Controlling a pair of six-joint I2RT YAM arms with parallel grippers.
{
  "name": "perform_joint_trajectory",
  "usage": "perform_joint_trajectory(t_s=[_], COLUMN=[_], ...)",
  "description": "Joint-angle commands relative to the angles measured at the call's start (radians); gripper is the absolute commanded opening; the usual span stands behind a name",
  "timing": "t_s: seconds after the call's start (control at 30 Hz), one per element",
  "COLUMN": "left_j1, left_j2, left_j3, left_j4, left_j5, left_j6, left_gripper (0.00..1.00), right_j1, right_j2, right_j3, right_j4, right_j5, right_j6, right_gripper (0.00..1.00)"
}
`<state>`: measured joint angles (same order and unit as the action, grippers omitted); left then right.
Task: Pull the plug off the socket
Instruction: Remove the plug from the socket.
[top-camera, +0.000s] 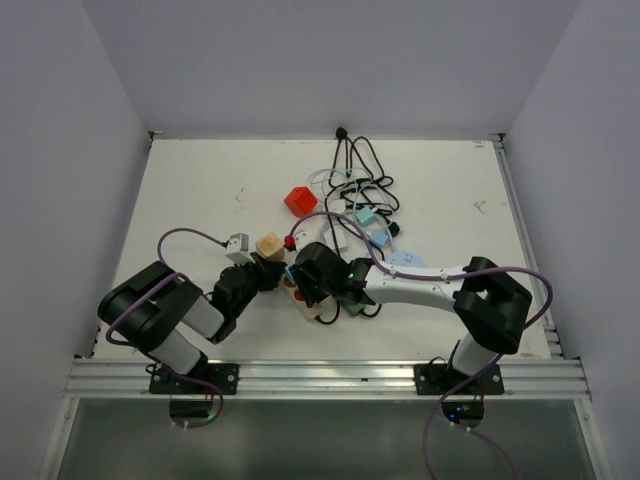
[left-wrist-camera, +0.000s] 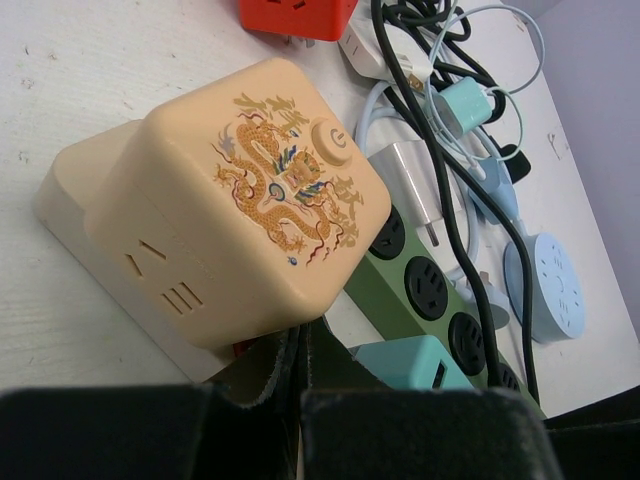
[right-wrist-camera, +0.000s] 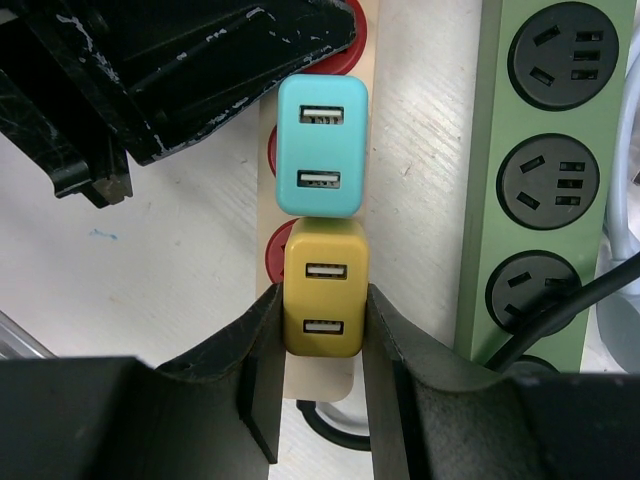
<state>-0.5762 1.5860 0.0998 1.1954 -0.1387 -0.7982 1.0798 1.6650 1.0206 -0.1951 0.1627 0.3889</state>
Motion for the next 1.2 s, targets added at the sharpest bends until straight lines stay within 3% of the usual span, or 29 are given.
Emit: perform_joint_trajectory(t_s=[0.0, 0.33, 0.5, 0.77, 0.93, 1.17], left_j1=[0.013, 0.013, 0.015, 0.019, 0.029, 0.029], left_j2=[0.051, 0.052, 0.061, 0.068, 0.077, 0.081], left_j3=[-0.068, -0.032, -0.026, -0.032, -0.037, -0.031], left_j4=[-0.238, -0.298, -0.306, -0.300, -0.292, -0.300], left_j5=[-0.059, -0.058, -0.058, -0.058, -0.052, -0.041], left_j6=[0.044, 0.056, 0.062, 0.050, 0.050, 0.059], left_gripper=[0.00, 0.00, 0.00, 0.00, 0.00, 0.00], right_j1=[0.009, 0.120, 0.117, -0.011, -0.008, 0.109], right_j2=[-0.021, 0.119, 0.087, -0.033, -0.013, 0.093], right_j3=[0.002, 0.183, 0.141, 0.003, 0.019, 0.174], right_j4=[-0.046, -0.283, -0.251, -0.083, -0.098, -0.251], right_j5=[-0.049, 0.257, 0.215, -0.097, -0.101, 0.141], right_j6=[0.019, -0.009, -0.007, 0.057, 0.039, 0.002], right_gripper=[0.00, 0.00, 0.00, 0.00, 0.01, 0.03])
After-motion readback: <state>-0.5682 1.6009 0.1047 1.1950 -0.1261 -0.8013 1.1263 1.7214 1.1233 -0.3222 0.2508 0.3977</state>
